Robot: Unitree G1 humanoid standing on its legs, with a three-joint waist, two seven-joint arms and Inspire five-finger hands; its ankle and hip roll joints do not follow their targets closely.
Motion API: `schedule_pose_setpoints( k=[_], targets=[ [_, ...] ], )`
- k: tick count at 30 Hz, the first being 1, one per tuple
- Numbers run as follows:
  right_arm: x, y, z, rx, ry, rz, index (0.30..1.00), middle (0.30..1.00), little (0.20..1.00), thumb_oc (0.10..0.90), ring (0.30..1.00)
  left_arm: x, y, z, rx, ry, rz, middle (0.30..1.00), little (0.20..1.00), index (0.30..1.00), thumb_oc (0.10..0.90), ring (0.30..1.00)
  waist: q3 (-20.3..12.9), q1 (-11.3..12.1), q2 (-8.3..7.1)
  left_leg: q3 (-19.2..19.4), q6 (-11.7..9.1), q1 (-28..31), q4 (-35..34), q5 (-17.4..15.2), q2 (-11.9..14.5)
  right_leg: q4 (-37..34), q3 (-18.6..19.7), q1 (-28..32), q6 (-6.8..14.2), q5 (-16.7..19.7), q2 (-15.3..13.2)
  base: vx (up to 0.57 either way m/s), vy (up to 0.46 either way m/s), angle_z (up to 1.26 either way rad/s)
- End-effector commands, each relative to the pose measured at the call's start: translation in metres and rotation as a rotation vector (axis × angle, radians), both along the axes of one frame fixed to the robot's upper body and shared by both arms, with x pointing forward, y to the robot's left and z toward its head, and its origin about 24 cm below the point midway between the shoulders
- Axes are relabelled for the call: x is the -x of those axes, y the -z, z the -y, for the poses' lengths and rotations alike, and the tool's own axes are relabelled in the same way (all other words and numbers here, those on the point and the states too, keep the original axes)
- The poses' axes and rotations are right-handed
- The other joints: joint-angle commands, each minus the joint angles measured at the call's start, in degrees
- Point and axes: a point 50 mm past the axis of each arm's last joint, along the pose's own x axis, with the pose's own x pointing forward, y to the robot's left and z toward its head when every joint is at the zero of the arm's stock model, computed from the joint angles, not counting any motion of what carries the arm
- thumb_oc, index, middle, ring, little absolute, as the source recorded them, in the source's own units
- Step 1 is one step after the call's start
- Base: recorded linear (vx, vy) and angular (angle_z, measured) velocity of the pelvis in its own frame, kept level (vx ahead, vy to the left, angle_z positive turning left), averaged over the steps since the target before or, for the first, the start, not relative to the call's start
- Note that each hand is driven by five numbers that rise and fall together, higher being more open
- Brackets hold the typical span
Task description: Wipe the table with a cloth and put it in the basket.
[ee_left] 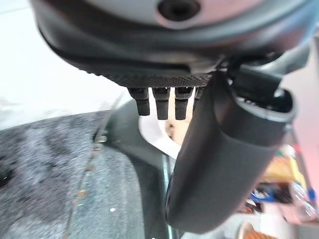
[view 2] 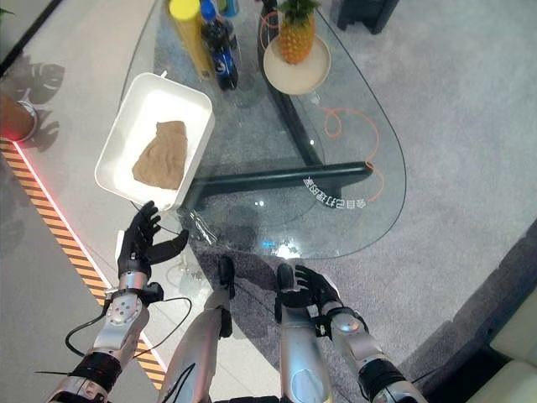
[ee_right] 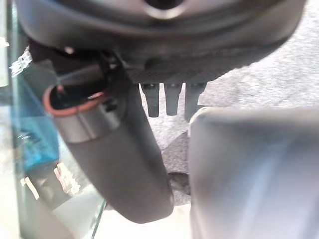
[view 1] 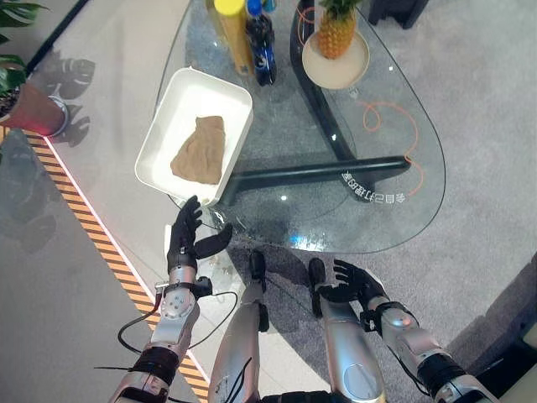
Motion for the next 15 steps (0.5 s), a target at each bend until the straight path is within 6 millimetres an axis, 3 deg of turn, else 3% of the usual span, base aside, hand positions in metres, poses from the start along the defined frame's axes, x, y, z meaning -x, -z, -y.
schedule_pose_setpoints(
  k=[1, 4, 8, 11, 15],
  targets=[
    [0.027, 0.024, -0.005, -0.081, 0.022, -0.095, 0.9, 0.9, 0.9, 0.8, 0.9, 0.019, 0.027, -0.002, 0.051, 0.057, -0.131, 0.9, 0.9, 0.9, 0.8, 0.9, -9.9, 0.5, -2.09, -1.1, -0.6, 2.3, 4.1, -7.6, -3.6, -11.3, -0.3, 6.5, 1.9, 4.2, 1.4, 0.04, -0.122, 0.05],
    [0.051, 0.046, 0.001, -0.089, 0.066, -0.214, 0.9, 0.9, 0.9, 0.8, 0.9, 0.051, 0.071, 0.003, 0.097, 0.101, -0.386, 0.9, 0.9, 0.9, 0.8, 0.9, -13.5, 1.0, -2.22, -0.9, -0.3, 5.9, 2.3, -8.2, -3.0, -13.8, -1.0, 10.8, 2.1, 4.0, 1.4, 0.11, -0.092, 0.06],
    [0.085, 0.067, 0.006, -0.1, 0.086, -0.362, 0.9, 0.9, 0.9, 0.8, 0.9, 0.096, 0.111, 0.004, 0.172, 0.111, -0.668, 0.9, 0.9, 0.9, 0.8, 0.9, -17.6, 1.1, -2.62, -0.4, 0.0, 10.4, 0.1, -8.9, -2.5, -16.7, -1.6, 15.7, 2.4, 3.8, 1.4, 0.12, -0.062, 0.03],
    [0.108, 0.078, 0.007, -0.113, 0.1, -0.455, 0.9, 0.9, 0.9, 0.8, 0.9, 0.125, 0.128, 0.003, 0.183, 0.123, -0.825, 0.9, 0.9, 0.9, 0.8, 0.9, -20.4, 0.9, -2.88, 0.0, 0.3, 13.6, -1.6, -9.5, -2.2, -18.7, -2.1, 19.0, 2.7, 3.8, 1.3, 0.14, -0.05, 0.01],
    [0.128, 0.086, 0.007, -0.138, 0.113, -0.529, 0.9, 0.9, 0.9, 0.8, 0.9, 0.148, 0.139, 0.005, 0.176, 0.132, -0.956, 0.9, 0.9, 0.9, 0.8, 0.9, -22.6, 0.7, -3.22, 0.5, 0.8, 16.3, -2.4, -10.4, -2.0, -20.0, -2.5, 21.6, 2.9, 3.7, 1.1, 0.08, -0.037, 0.03]
  ],
)
